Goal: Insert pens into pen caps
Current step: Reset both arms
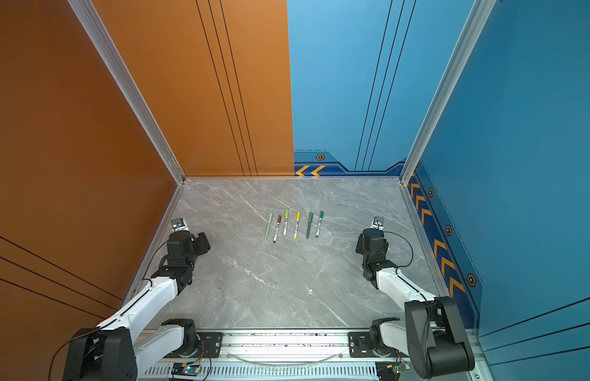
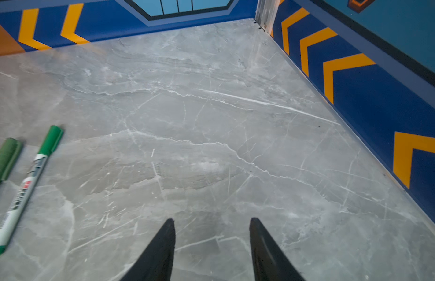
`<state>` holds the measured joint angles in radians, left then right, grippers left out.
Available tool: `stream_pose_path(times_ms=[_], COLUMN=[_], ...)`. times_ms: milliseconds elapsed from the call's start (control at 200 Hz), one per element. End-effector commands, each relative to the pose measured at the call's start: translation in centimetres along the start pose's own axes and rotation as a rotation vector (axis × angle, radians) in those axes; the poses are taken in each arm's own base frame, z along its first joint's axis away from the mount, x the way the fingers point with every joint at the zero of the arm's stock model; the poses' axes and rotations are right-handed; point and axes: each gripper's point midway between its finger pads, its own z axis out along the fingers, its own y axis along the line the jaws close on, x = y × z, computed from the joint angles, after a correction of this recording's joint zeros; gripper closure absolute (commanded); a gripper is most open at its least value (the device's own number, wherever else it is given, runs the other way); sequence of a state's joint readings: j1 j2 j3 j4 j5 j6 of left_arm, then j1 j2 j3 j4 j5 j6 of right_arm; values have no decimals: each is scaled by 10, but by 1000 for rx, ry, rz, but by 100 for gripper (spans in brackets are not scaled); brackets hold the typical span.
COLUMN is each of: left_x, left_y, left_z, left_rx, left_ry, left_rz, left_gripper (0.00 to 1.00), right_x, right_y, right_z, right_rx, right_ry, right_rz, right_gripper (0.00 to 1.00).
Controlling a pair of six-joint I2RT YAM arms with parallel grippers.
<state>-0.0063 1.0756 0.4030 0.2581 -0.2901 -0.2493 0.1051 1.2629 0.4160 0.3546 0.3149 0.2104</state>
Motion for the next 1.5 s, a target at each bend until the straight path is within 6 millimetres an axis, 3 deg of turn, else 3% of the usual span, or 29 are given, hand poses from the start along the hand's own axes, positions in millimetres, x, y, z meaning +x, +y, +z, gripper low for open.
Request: stream_pose_path(times_ms=[0, 65, 165, 210, 245, 390, 455, 501, 521, 726, 1201, 1497], left_x=[-22, -15, -2, -2, -2, 9, 13, 14, 14, 13, 14, 13], left_y=[-15, -23, -32, -35, -43, -71, -55, -49, -49, -49, -50, -50], left_z=[8, 18, 32, 39, 42, 51, 60, 62, 62, 63, 60, 60], left_rx=[80, 102, 121, 121, 150, 266, 206, 185, 182, 177, 158, 158], left_ry=[-116, -101, -87, -96, -86, -102, -136, -121, -118, -122, -128, -129], left_rz=[7, 47, 104, 134, 180, 295, 240, 219, 222, 221, 235, 234], left_gripper=[25, 25, 25, 25, 26, 21, 15, 4, 0, 2, 2, 2], right_x=[-32, -31, -36, -27, -19, -20, -19, -19, -20, -19, -20, -19], right_y=[8, 13, 17, 15, 16, 20, 20, 20, 20, 19, 18, 20], right_z=[8, 12, 11, 17, 23, 31, 33, 36, 36, 37, 30, 37], right_rx=[-43, -56, -81, -83, -92, -110, -114, -139, -145, -146, -88, -140], right_ry=[-180, -147, -246, -242, -246, -229, -187, -189, -201, -181, -228, -187], right_rz=[-18, -56, -88, -75, -75, -79, -81, -66, -59, -60, -81, -64], right_gripper=[48, 48, 48, 47, 47, 45, 43, 42, 40, 0, 0, 0])
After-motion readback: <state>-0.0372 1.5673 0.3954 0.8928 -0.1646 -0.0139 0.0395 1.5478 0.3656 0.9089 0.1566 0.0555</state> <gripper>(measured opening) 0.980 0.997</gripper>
